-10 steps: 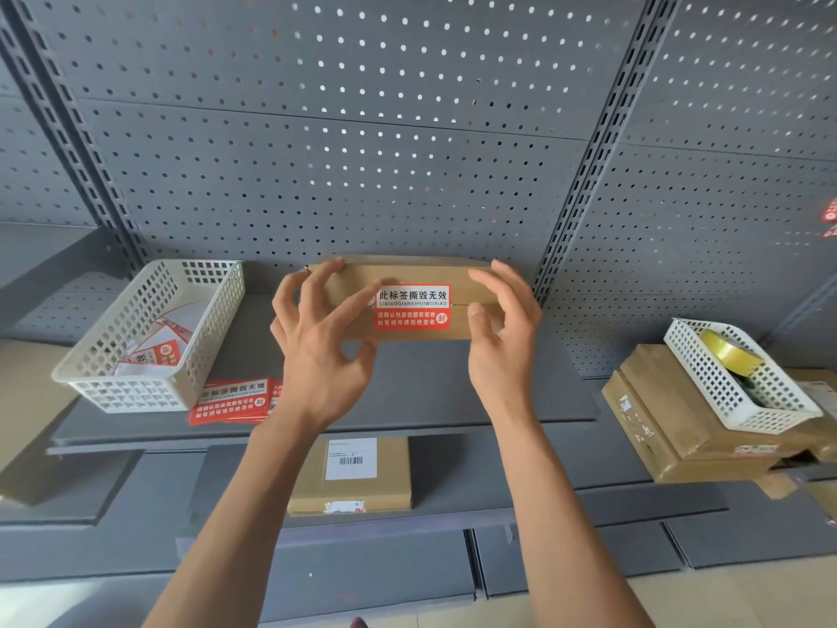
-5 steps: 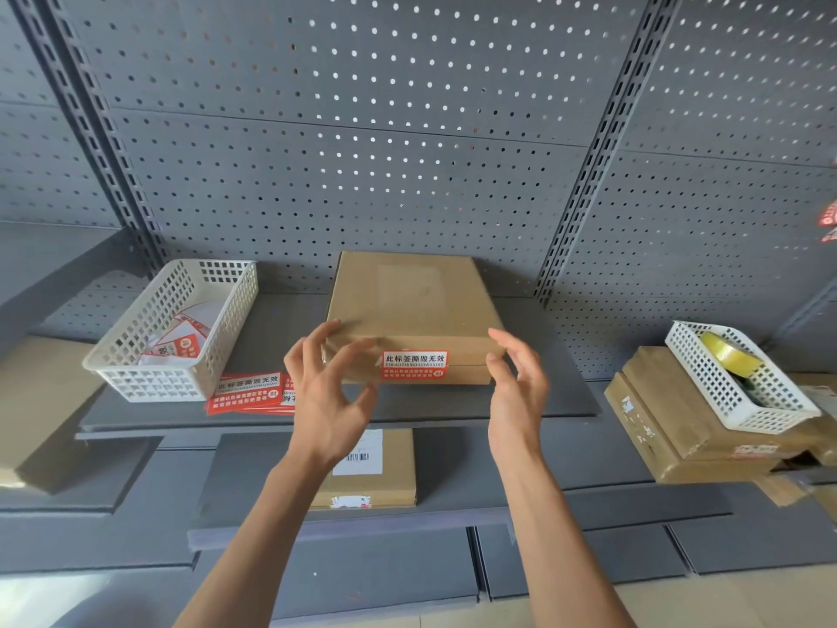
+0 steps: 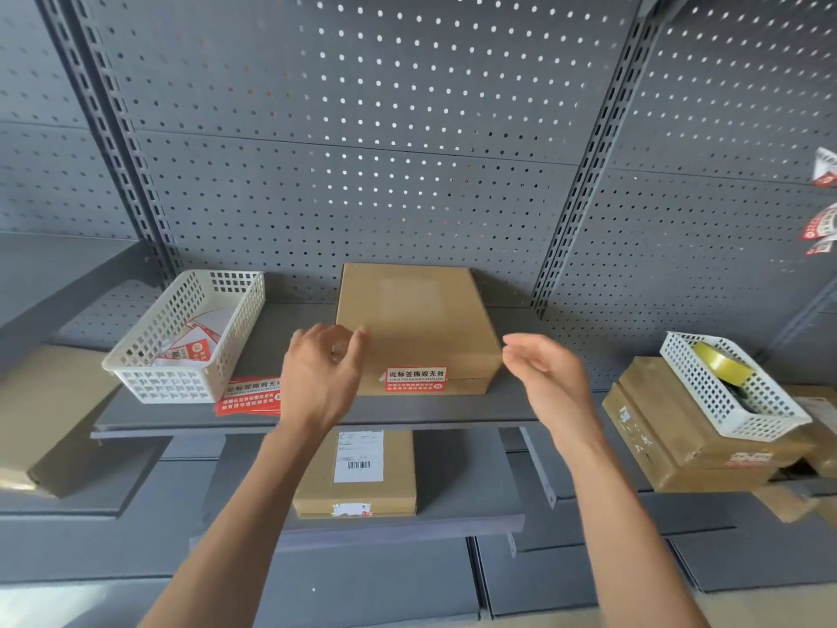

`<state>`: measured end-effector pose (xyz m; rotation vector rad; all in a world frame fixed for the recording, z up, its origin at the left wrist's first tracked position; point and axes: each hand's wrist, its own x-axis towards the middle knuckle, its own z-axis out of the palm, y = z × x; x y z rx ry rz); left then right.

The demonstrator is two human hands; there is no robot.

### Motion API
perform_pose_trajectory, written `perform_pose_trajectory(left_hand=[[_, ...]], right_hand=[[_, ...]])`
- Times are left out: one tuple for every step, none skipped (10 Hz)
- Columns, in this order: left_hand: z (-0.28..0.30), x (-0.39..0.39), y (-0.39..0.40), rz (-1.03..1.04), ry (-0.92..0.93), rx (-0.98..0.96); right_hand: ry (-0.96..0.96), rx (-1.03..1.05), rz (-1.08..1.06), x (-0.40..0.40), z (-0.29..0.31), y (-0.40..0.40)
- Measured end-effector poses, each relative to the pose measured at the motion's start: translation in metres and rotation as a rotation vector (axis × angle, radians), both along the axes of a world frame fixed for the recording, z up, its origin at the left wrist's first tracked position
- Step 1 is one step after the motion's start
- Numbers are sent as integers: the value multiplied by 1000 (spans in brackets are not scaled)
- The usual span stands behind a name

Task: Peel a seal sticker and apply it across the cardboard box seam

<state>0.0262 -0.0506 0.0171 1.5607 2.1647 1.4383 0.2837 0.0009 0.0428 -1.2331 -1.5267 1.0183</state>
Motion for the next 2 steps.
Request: perform_pose_trajectory(left_hand=[[36, -13, 18, -114, -290, -50], [70, -21, 39, -226, -568, -90]], right_hand=[[80, 191, 53, 21, 82, -36], [-34, 494, 51, 50, 168, -65]])
